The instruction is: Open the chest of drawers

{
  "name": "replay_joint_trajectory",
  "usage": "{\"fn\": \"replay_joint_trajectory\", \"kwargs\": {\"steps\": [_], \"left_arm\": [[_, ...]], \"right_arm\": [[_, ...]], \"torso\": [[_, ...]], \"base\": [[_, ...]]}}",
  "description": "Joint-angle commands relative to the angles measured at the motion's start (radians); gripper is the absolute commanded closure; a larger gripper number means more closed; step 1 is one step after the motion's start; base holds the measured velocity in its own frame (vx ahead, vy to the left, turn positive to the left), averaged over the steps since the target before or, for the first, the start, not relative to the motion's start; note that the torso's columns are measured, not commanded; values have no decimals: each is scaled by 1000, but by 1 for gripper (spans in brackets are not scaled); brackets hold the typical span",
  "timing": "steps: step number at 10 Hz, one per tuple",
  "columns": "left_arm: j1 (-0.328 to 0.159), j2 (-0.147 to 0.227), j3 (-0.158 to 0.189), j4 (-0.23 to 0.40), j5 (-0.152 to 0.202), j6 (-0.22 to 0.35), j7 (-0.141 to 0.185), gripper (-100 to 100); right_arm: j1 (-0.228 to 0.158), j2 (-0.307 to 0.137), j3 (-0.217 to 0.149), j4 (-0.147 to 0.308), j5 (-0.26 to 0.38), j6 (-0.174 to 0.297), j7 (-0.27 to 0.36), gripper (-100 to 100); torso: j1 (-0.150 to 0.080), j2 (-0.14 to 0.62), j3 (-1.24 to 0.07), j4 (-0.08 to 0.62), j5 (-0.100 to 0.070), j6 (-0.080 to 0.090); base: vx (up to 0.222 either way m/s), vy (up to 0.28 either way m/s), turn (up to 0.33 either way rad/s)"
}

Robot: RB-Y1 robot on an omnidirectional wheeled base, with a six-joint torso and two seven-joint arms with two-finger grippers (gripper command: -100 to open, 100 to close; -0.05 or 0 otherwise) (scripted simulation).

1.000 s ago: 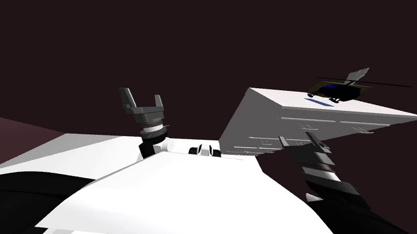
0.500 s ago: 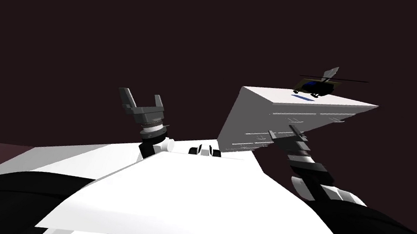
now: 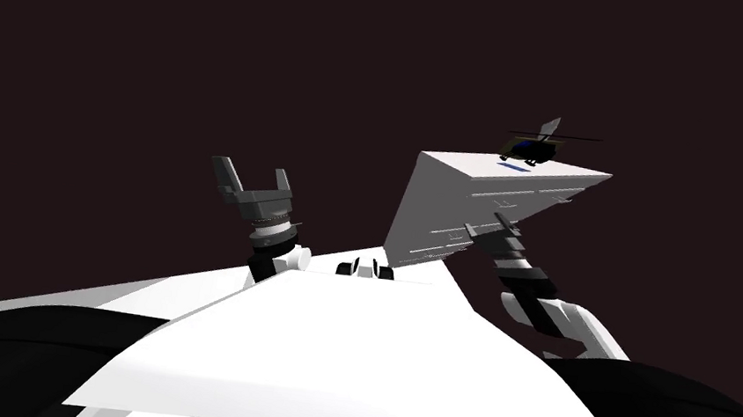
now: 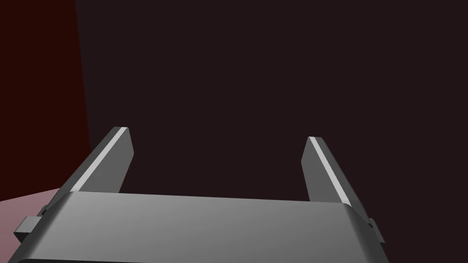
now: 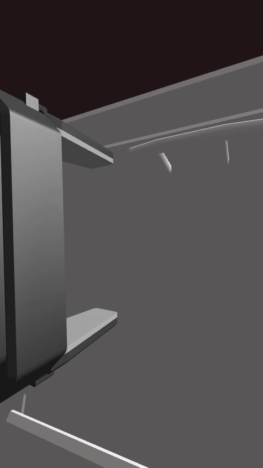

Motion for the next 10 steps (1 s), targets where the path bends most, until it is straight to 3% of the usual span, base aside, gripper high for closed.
{"fn": "replay_joint_trajectory", "kwargs": {"steps": [1,2,4,5,8,9,10], "left_arm": [[0,0,0,0,0,0,0,0],[0,0,0,0,0,0,0,0],[0,0,0,0,0,0,0,0],[0,0,0,0,0,0,0,0],[0,0,0,0,0,0,0,0],[0,0,0,0,0,0,0,0],[0,0,0,0,0,0,0,0]], "right_arm": [[-72,-57,48,53,51,10,-55,-100],[-100,-59,52,55,65,10,-60,-100],[-144,-59,52,55,65,10,-60,-100],[-174,-102,99,100,113,16,-107,-100],[-251,-109,104,105,127,16,-114,-100],[-286,-159,155,149,177,22,-166,-100],[-321,-159,156,156,190,22,-168,-100]], "torso": [[-1,0,0,0,0,0],[0,0,0,0,0,2],[1,0,0,0,0,0],[0,0,0,0,0,0],[1,0,0,0,0,0],[0,0,0,0,0,0],[0,-1,-1,0,0,2]], "base": [[-2,20,-277],[-2,29,-317],[-2,12,-2],[-4,18,-308],[-6,19,-99],[-4,21,-392],[-10,33,-282]]}}
